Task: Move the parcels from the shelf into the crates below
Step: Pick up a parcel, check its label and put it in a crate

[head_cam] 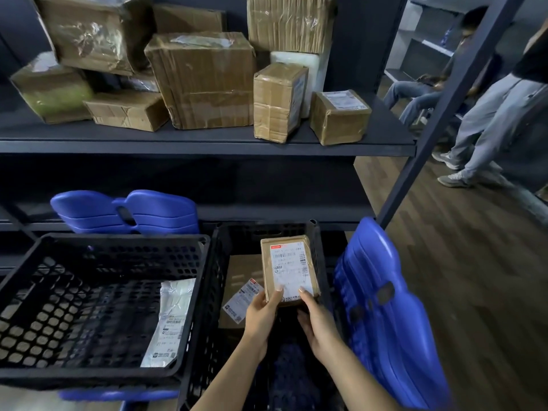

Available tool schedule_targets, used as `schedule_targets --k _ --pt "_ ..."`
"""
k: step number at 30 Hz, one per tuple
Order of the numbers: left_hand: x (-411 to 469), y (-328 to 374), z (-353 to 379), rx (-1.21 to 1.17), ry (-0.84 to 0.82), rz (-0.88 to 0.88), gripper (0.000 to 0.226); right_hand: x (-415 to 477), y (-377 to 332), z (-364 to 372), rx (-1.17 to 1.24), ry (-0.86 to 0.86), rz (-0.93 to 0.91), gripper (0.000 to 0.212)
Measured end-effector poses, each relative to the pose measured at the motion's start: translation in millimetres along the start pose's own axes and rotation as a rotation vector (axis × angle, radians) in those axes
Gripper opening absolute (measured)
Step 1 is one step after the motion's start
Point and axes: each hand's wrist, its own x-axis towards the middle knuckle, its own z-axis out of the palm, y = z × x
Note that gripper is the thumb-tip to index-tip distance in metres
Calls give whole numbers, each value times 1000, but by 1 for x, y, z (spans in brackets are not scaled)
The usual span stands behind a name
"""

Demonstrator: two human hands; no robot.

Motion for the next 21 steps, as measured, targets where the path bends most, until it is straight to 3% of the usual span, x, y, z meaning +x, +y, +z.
schedule_targets --k 3,8,14,18,21 --pt "10 -7 -1 39 39 14 50 13 4 -8 -362 145 -190 64" --pt "28 -19 1 201 117 14 53 28 11 -12 -613 171 -336 32" --pt "55 -46 4 443 116 10 36 55 38 -15 -732 313 -332 31" --pt "67 -67 3 446 164 -13 40 69 58 -20 -833 395 -287 37" --pt "72 -75 3 543 183 -46 29 82 72 -25 -845 425 -242 39"
